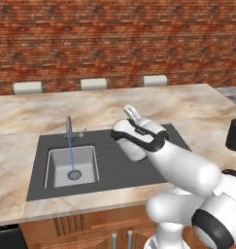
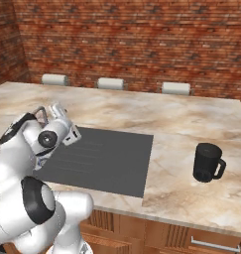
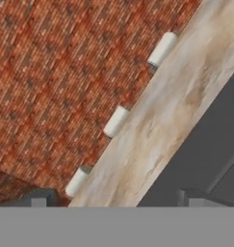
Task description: Turn on the sink faucet and place the jug under the water for a few seconds to fill it up.
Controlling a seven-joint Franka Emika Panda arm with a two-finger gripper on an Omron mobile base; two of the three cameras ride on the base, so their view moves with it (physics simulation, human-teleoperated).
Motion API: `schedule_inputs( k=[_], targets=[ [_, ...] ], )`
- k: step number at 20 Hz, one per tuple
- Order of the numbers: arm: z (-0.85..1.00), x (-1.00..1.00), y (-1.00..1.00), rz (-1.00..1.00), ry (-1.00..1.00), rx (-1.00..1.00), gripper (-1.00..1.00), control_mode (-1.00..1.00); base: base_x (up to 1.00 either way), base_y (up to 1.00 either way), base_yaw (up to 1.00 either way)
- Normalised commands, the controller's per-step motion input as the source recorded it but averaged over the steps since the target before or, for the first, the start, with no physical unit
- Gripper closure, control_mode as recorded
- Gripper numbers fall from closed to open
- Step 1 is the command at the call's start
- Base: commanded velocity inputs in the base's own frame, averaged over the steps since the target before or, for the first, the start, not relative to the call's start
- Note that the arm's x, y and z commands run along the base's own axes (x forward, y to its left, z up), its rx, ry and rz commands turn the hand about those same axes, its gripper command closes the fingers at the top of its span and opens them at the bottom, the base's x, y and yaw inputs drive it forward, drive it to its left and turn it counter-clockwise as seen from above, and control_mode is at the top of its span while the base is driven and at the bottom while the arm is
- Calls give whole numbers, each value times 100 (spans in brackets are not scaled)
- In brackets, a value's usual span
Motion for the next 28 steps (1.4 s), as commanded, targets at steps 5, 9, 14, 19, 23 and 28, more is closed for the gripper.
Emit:
schedule_inputs(
  k=[5, 9, 14, 19, 23, 28],
  targets=[
    [100, -1, -100, -8, 16, 6, -100, -100, 0, 0, 0],
    [100, 0, -100, -7, 20, 7, -100, -100, 0, 0, 0],
    [100, 4, -86, -6, 26, 10, -100, -100, 0, 0, 0],
    [72, -6, -69, -1, 23, 10, -100, -100, 0, 0, 0],
    [-94, -60, -14, 0, 7, -11, -100, -100, 0, 0, 0],
    [-98, -88, -4, 11, 3, -15, -100, -100, 0, 0, 0]
  ],
)
